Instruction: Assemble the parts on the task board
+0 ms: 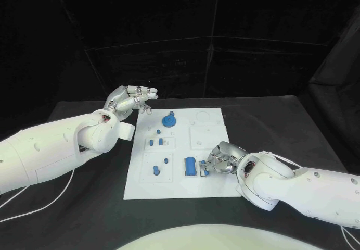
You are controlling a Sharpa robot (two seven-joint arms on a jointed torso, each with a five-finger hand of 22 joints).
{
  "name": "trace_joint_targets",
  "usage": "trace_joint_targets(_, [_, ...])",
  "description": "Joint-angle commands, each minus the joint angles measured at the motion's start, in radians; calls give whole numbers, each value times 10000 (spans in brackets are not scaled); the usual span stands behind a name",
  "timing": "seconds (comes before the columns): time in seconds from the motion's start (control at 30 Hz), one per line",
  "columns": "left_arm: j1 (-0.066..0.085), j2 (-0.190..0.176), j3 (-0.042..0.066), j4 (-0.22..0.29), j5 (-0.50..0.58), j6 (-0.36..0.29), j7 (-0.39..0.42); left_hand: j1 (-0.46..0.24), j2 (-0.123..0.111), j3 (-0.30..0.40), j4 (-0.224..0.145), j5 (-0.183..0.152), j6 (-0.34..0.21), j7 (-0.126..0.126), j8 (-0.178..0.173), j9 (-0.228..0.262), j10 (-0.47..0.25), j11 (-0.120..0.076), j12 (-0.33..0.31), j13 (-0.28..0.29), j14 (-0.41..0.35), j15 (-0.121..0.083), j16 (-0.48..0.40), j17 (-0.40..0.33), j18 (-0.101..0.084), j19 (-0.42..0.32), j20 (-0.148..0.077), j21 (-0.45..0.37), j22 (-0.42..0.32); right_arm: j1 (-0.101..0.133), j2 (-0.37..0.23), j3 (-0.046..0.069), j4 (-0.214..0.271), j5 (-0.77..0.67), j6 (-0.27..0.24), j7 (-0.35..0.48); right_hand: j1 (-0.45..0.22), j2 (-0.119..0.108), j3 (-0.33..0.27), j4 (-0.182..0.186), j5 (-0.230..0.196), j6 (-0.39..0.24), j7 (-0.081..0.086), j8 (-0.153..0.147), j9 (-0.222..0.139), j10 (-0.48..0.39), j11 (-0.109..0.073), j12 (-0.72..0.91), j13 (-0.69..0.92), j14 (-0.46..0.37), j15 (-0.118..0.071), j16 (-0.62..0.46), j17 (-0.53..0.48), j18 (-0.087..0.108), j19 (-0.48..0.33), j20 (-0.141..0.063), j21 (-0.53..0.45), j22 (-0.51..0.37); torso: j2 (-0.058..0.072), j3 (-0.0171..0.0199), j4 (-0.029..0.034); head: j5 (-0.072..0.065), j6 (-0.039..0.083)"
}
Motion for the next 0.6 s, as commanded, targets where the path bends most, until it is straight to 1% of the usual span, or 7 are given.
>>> trace_joint_targets(0.03, [14, -5, 9, 27, 31, 107, 32, -3, 106, -77, 4, -1, -28, 1, 48, 6, -44, -8, 34, 13, -56, 9, -30, -11, 140, -14, -4, -59, -13, 12, 23, 3, -26, 85, 272, 61, -149, -10, -63, 8, 61, 76, -4, -25, -2, 50, -13, 25, 10, 514, -29, 52, 6, -45, 174, -24, 22, 1442, -7, -9, -5, 9, -4])
trace_joint_targets(0.2, [15, -18, 9, 38, 31, 109, 19, -3, 106, -77, 4, -1, -28, 1, 48, 6, -44, -8, 34, 13, -56, 9, -30, -11, 140, -14, -4, -59, -13, 13, 56, 3, -82, 97, 429, 6, -322, 20, -144, 11, 109, 188, -39, 2, 28, 36, -35, -83, -60, 506, -42, 33, -23, -39, 158, -35, 6, 1422, -3, 0, -7, 21, -2])
trace_joint_targets(0.3, [15, -23, 9, 46, 31, 110, 19, -3, 106, -77, 4, -1, -28, 1, 48, 6, -44, -8, 34, 13, -56, 9, -30, -11, 140, -14, -4, -59, -13, 13, 82, 3, -114, 16, 448, -46, -523, 23, -266, 18, 136, 265, -59, 15, 50, 47, -50, -111, -71, 503, -55, 27, -27, -39, 156, -47, 3, 1421, -5, -5, -8, 19, -7])
trace_joint_targets(0.37, [15, -27, 9, 52, 31, 110, 19, -3, 106, -77, 4, -1, -28, 1, 48, 6, -44, -8, 34, 13, -56, 9, -30, -11, 140, -14, -4, -59, -13, 13, 97, 3, -144, -71, 441, -70, -722, 37, -391, 20, -48, 299, -66, 12, 62, 63, -53, -122, -72, 500, -58, 19, -36, -38, 154, -53, 0, 1419, -2, -4, -4, 14, -9])
trace_joint_targets(0.4, [15, -28, 9, 54, 31, 109, 18, -3, 106, -77, 4, -1, -28, 1, 48, 6, -44, -8, 34, 13, -56, 9, -30, -11, 140, -14, -4, -59, -13, 13, 101, 3, -162, -98, 433, -70, -810, 47, -449, 18, -217, 309, -68, 9, 67, 67, -54, -132, -77, 498, -57, 13, -43, -37, 151, -55, -2, 1417, 0, -4, -4, 16, -9])
trace_joint_targets(0.53, [16, -35, 9, 63, 31, 115, 11, -3, 106, -77, 4, -1, -28, 1, 48, 6, -44, -8, 34, 13, -56, 9, -30, -11, 140, -14, -4, -59, -13, 14, 126, 3, -263, -215, 343, -37, -1230, 78, -825, 9, -1693, 311, -60, -27, 92, 65, -42, -203, -99, 485, -51, -29, -96, -28, 123, -51, -33, 1383, -4, -6, -5, 34, 10])
trace_joint_targets(0.6, [16, -37, 9, 63, 31, 116, 9, -3, 106, -77, 4, -1, -28, 1, 48, 6, -44, -8, 34, 13, -56, 9, -30, -11, 140, -14, -4, -59, -13, 14, 140, 3, -293, -245, 308, -3, -1322, 94, -995, 0, -2166, 294, -58, -44, 109, 54, -32, -232, -102, 483, -49, -44, -111, -24, 114, -46, -43, 1373, -1, -2, -5, 37, 9])
